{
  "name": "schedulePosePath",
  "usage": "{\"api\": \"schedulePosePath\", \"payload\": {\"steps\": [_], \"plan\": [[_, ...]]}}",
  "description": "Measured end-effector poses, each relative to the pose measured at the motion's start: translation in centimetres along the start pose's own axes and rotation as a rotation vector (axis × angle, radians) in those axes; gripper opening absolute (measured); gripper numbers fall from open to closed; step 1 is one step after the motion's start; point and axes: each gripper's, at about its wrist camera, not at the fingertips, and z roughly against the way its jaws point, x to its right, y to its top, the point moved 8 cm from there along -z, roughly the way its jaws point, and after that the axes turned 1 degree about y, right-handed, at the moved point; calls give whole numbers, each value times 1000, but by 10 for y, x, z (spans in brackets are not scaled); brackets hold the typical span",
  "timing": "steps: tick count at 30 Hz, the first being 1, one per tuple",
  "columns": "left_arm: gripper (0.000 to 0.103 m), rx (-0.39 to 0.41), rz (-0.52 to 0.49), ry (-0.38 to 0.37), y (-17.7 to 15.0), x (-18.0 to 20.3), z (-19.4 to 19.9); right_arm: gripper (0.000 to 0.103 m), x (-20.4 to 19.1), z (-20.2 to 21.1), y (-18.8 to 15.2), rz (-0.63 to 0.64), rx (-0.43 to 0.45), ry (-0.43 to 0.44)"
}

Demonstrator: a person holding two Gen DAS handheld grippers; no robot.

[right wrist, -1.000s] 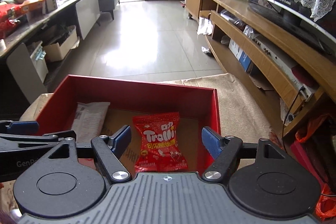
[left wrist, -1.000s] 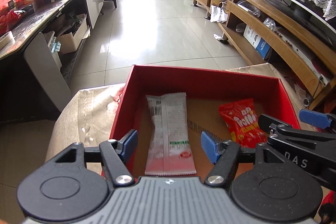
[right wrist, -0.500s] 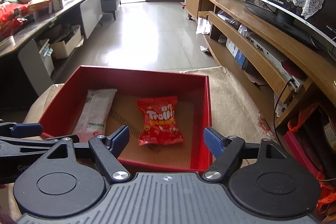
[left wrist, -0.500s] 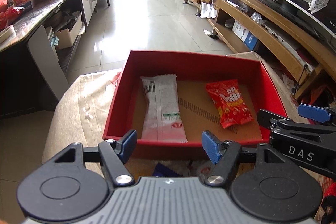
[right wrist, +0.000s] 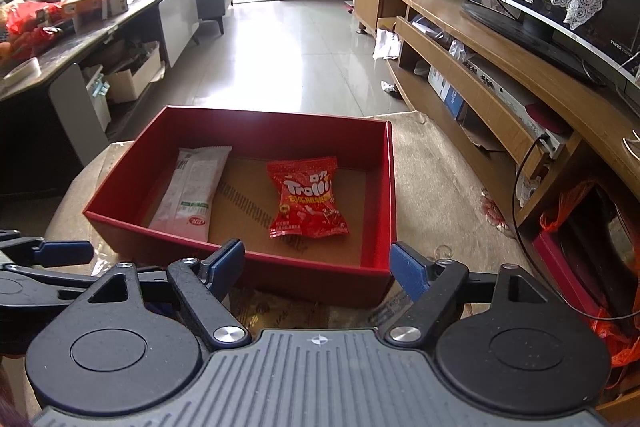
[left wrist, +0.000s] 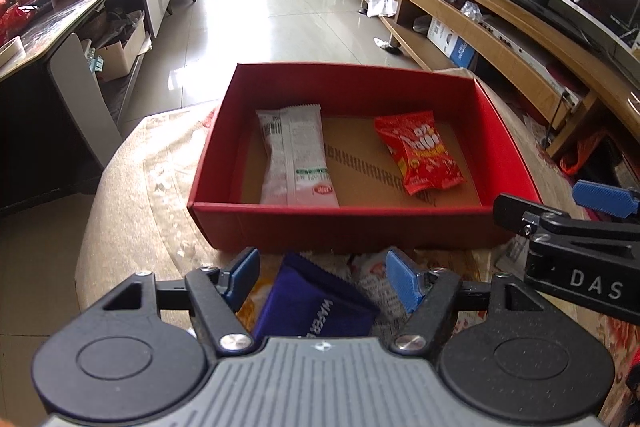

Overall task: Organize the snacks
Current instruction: 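Grasp the blue WAFER BISCUIT pack with the left tool while the right tool grasps the wrapped round cake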

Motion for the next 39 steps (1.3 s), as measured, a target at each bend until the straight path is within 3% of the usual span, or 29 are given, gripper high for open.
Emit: {"api": "schedulePosePath", "payload": {"steps": [9, 21, 31, 33, 36, 39], "plan": [[71, -21, -45, 4, -17, 6, 2, 86, 4, 8, -17, -4, -26, 3], [76, -75, 3, 1, -34, -13, -4, 87, 32, 8, -38, -70, -91, -6], [81, -104, -189, 110, -45, 9, -36, 87, 50, 7, -47, -88, -117, -1], [81, -96, -231, 145, -49, 11, -38, 87, 58, 5, -53, -96, -135, -14], [67, -91, -269, 169, -53, 16, -36, 87, 71, 1, -62, -112, -163, -39], [64, -97, -249, 153, -55, 14, -31, 87, 81, -3, -69, -138, -187, -48]]}}
